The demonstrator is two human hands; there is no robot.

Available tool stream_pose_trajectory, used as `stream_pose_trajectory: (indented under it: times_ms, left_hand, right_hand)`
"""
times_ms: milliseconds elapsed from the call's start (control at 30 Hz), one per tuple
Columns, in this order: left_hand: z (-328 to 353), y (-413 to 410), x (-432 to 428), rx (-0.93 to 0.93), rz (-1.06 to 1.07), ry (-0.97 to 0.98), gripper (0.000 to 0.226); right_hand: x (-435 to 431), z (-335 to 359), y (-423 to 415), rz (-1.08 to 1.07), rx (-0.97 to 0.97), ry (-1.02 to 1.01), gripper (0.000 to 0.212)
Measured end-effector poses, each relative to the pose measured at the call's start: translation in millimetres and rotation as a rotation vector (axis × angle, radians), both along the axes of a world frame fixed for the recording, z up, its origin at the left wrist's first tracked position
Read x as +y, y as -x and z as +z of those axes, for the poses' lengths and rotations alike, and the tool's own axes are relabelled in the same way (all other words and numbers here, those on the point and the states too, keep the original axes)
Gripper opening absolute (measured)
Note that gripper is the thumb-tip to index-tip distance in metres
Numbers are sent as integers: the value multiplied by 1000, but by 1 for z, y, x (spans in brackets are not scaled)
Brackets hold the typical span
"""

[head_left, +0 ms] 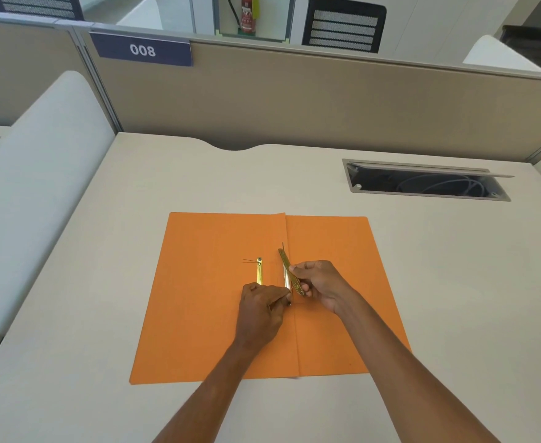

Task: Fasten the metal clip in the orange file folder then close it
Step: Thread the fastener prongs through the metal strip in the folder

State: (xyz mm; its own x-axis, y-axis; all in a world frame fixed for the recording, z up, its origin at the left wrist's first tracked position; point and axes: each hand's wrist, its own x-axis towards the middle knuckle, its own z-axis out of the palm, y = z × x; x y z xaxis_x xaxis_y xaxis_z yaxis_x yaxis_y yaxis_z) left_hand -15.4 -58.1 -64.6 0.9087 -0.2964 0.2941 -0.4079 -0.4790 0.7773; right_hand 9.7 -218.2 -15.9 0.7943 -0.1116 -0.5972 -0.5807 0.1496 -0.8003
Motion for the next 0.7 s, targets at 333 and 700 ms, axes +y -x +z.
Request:
stream_pose_trajectory:
  times_ms: [333, 700]
  left_hand:
    - [-1, 1, 0, -10, -9, -21, 19]
    - [-4, -1, -2, 17, 2, -6, 20]
  right_hand:
    - [1, 2, 0, -2, 3, 10, 13]
    - [1, 4, 1, -7, 1, 18, 12]
